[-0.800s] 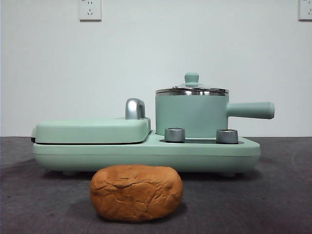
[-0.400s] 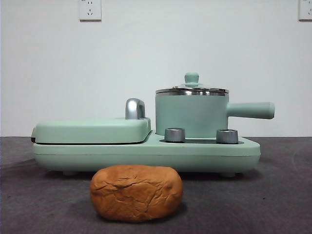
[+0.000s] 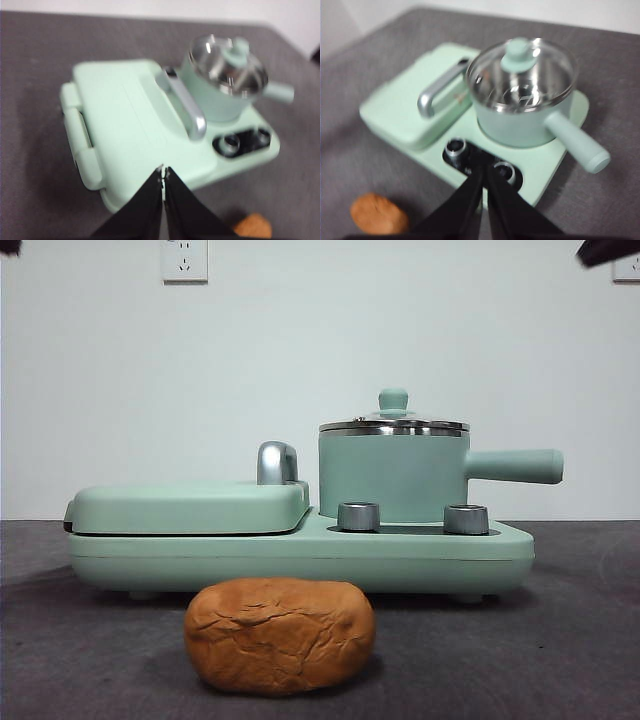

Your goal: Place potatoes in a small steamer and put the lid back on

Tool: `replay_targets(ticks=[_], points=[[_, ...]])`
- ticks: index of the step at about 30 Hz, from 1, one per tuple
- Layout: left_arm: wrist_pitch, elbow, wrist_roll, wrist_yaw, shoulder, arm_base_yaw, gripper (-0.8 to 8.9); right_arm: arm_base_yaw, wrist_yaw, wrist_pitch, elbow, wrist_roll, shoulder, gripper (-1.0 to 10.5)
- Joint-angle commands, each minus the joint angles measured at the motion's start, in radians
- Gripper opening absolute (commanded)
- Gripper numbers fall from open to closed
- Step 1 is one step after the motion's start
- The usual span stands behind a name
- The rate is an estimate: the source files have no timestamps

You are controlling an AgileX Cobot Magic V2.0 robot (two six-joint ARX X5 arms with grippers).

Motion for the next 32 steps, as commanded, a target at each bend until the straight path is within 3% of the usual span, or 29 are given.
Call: replay_targets(ticks=[1,6,8,11,14,22,32], points=[[-0.02,0.019,0.192,0.004,0.021,-0.03,0.09,0.068,0.044,-0.015,0.019,-0.131,0.02,0.1],[-0.05,0.019,0.246,0.004,0.033,-0.095,0.51,0.157,0.109,-0.071,0.019,-0.231,0.034,0.2],[-0.047,0.019,0.261,0.004,0.032,-0.112,1.66,0.172,0.123,-0.085,0.019,-0.246,0.034,0.5],[-0.048,0.019,0.264,0.004,0.032,-0.125,2.93,0.174,0.124,-0.093,0.019,-0.248,0.033,2.0],[-0.042,0.019,0.264,0.004,0.032,-0.129,2.94,0.174,0.124,-0.093,0.019,-0.248,0.034,3.0],[0.019,0.019,0.27,0.004,0.042,-0.134,2.89,0.174,0.124,-0.093,0.019,-0.244,0.034,3.2],[0.329,0.019,0.269,0.002,0.248,-0.201,2.89,0.174,0.124,-0.092,0.019,-0.236,0.034,3.2]])
